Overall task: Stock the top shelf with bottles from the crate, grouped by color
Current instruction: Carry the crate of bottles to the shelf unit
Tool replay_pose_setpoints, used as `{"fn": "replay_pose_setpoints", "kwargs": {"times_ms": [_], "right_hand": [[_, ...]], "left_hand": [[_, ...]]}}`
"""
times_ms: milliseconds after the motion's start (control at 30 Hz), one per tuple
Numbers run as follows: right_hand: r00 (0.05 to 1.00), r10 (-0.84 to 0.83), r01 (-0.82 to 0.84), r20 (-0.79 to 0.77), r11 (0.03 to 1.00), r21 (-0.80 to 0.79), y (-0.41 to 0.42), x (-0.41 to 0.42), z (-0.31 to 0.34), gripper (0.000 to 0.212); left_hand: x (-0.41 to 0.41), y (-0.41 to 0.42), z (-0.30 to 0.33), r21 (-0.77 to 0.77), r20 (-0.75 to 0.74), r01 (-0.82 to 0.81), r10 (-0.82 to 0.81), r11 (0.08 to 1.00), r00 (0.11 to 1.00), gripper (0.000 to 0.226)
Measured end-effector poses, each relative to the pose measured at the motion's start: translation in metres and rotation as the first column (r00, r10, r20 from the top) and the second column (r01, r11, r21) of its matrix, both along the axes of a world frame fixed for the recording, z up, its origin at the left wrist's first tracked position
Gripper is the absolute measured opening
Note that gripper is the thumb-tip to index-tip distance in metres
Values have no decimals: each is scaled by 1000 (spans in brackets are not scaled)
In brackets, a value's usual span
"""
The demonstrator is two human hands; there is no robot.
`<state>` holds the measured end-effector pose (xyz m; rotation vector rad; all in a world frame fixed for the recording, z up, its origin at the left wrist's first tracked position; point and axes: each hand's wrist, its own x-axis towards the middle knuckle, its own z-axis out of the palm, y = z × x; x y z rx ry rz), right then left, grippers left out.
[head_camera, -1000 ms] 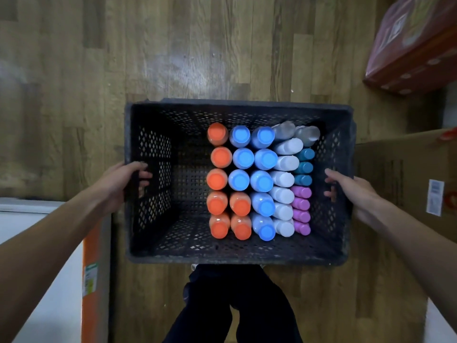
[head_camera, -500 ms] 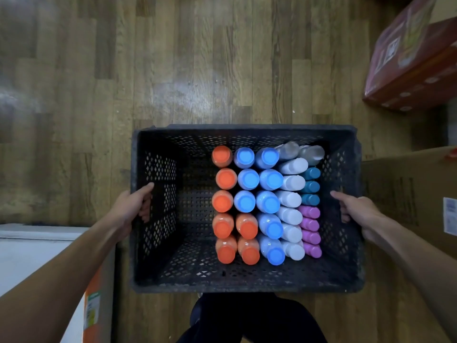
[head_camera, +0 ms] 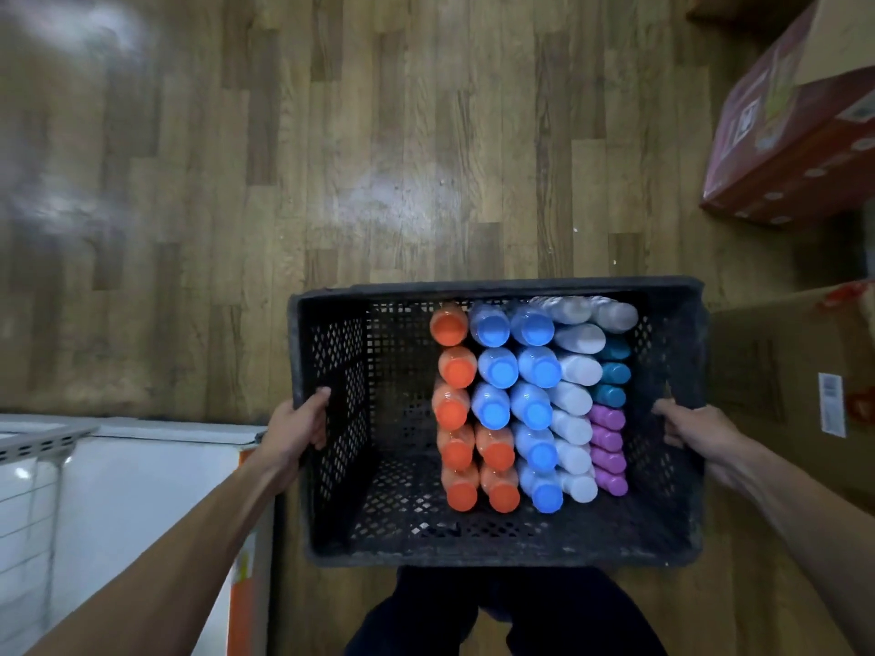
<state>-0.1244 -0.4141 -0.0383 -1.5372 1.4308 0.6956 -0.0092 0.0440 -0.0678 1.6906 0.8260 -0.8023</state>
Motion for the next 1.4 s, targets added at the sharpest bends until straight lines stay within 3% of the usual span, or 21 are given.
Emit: {"fn": "replay_pose_setpoints", "kwargs": {"times_ms": [167, 367, 700, 1100, 1400], "right_hand": [[1000, 16, -14, -21, 998, 53, 6, 9, 71, 40], [997, 10, 2, -82, 989, 145, 31, -29, 203, 39], [998, 17, -10, -63, 994, 105, 60, -93, 416, 41], [1000, 7, -7, -1, 993, 116, 61, -139, 481, 45], [998, -6, -3, 59, 990, 141, 29, -120, 495, 32]], "left_hand": [[16, 7, 76, 30, -28, 4, -3, 1000, 1000, 38], [-6, 36, 214, 34, -61, 27, -25, 999, 998, 36], [-73, 63, 435, 82, -60, 46, -41, 996, 997, 42], [-132, 62, 492, 89, -68, 12, -6, 996, 998, 38], [-105, 29, 522, 114, -29, 21, -18, 993, 999, 36]]}}
